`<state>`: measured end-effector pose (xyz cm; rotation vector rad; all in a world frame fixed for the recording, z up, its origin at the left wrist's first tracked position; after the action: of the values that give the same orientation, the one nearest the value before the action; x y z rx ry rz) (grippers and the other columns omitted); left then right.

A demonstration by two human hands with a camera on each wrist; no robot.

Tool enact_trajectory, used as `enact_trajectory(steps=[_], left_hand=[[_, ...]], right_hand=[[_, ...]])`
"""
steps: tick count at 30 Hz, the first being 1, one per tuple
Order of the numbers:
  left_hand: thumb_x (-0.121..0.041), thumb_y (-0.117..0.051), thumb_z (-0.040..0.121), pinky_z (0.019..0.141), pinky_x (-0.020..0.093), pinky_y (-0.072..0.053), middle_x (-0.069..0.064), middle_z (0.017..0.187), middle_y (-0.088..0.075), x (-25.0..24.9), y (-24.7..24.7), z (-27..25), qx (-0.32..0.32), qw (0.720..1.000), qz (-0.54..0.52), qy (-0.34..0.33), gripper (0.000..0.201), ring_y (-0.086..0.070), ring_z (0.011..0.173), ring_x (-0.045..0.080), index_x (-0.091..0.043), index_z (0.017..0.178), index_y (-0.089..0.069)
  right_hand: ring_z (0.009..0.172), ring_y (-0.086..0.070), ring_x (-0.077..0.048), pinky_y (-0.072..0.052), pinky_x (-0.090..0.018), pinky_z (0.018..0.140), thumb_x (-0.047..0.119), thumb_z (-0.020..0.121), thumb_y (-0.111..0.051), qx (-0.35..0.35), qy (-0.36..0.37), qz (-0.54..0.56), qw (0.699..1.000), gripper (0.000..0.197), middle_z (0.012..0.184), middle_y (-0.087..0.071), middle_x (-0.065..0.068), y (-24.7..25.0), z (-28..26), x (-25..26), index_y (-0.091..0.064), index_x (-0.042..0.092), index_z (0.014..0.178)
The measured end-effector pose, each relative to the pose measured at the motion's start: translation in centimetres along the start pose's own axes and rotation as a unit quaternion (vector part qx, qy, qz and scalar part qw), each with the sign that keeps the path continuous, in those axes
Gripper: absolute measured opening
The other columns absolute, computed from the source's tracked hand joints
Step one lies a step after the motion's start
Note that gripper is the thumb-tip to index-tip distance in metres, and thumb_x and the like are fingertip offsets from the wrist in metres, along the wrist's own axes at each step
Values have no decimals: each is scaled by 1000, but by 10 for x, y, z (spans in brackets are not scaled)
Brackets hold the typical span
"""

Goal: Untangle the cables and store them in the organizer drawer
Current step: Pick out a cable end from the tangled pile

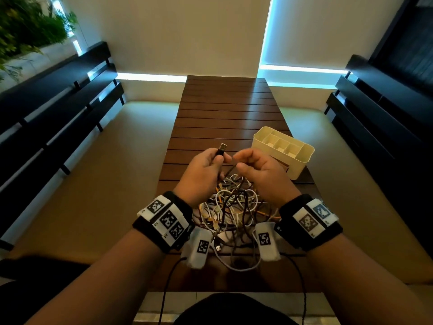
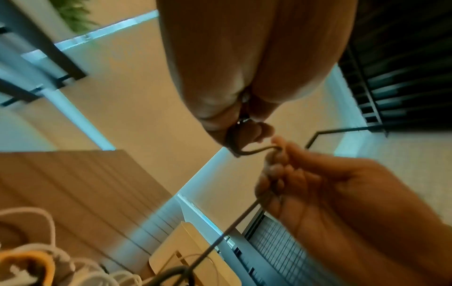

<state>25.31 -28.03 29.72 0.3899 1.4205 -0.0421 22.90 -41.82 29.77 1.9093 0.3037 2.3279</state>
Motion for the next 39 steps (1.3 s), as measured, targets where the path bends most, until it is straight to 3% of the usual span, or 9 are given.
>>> enact_trajectory(steps=[6, 12, 14, 18, 21, 24, 28, 33, 39], left_hand=[[-18, -43, 104, 56, 26, -36, -2, 80, -61, -16, -14, 11, 101, 949, 300, 2, 25, -54, 67, 11, -20, 87, -60], [-16, -42, 105, 48, 19, -33, -2, 65, -50, -53, 37, 30, -44, 999, -1, 13, 29, -42, 51, 4, -19, 83, -61], [-15, -40, 106, 47, 19, -34, -1, 65, -51, -46, 44, 31, -38, 999, 19, 20, 28, -42, 47, 2, -15, 87, -61], [-18, -41, 105, 67, 31, -47, 2, 89, -66, 17, 42, 23, 32, 955, 283, 83, 24, -58, 78, 15, -19, 95, -63], [-18, -44, 104, 84, 28, -43, 4, 117, -63, 20, 44, 22, -32, 930, 364, 41, 26, -57, 101, 20, -17, 122, -63], [-20, -46, 104, 75, 19, -41, -6, 110, -63, 1, 28, 23, -42, 961, 272, -38, 28, -55, 90, 7, -22, 126, -63], [-22, -46, 104, 62, 27, -44, -8, 80, -66, 8, -4, 21, 52, 987, 150, -28, 23, -56, 66, 6, -26, 94, -66], [-25, -44, 105, 52, 26, -36, -9, 63, -50, -6, 7, 26, 17, 991, 120, -64, 29, -41, 53, 5, -23, 80, -59], [-19, -39, 106, 48, 18, -32, -13, 58, -47, -30, 48, 38, -57, 989, -131, -47, 29, -37, 49, 2, -15, 84, -57]], right_hand=[[84, -64, -11, -55, -30, 79, 8, 94, -62, -6, -21, -26, 999, 18, 93, -66, 0, -1, 4, -19, -61, 25, 98], [72, -55, -16, -49, -39, 77, 25, 103, -49, 6, -106, -4, 994, 21, 77, -57, -2, -8, -4, -65, -63, 12, 95], [74, -57, -19, -51, -47, 81, 26, 101, -52, -17, -108, -16, 994, 18, 77, -59, -2, 3, -1, -66, -63, 14, 95], [71, -55, -15, -51, -33, 72, 24, 99, -55, -77, -50, -64, 994, 11, 79, -59, 0, 33, 11, -35, -62, 19, 91], [74, -58, -8, -48, -22, 68, 27, 97, -58, -18, 1, -186, 982, 8, 84, -63, 5, 23, 20, -16, -63, 25, 91], [77, -58, -3, -46, -16, 67, 25, 97, -59, 37, 20, -233, 971, 4, 87, -62, 9, 0, 27, -13, -62, 27, 96], [73, -59, -5, -48, -15, 64, 21, 96, -61, 20, 65, -195, 978, 3, 83, -65, 5, -4, 36, 4, -64, 22, 96], [67, -56, -6, -48, -22, 63, 26, 99, -57, 6, 28, -131, 991, 10, 76, -61, 9, -1, 41, -9, -61, 30, 90], [67, -53, -16, -47, -36, 69, 29, 104, -46, 38, -70, -39, 996, 24, 69, -55, 5, -18, 24, -51, -66, 19, 92]])
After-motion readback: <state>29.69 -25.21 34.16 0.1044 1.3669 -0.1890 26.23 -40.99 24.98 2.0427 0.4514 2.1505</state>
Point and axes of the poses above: each hand's wrist, its own z-axis towards the middle knuckle, its own y-axis out of the back of the hand, x = y × z, the point moved 9 cm from there along z, towards the middle knuckle
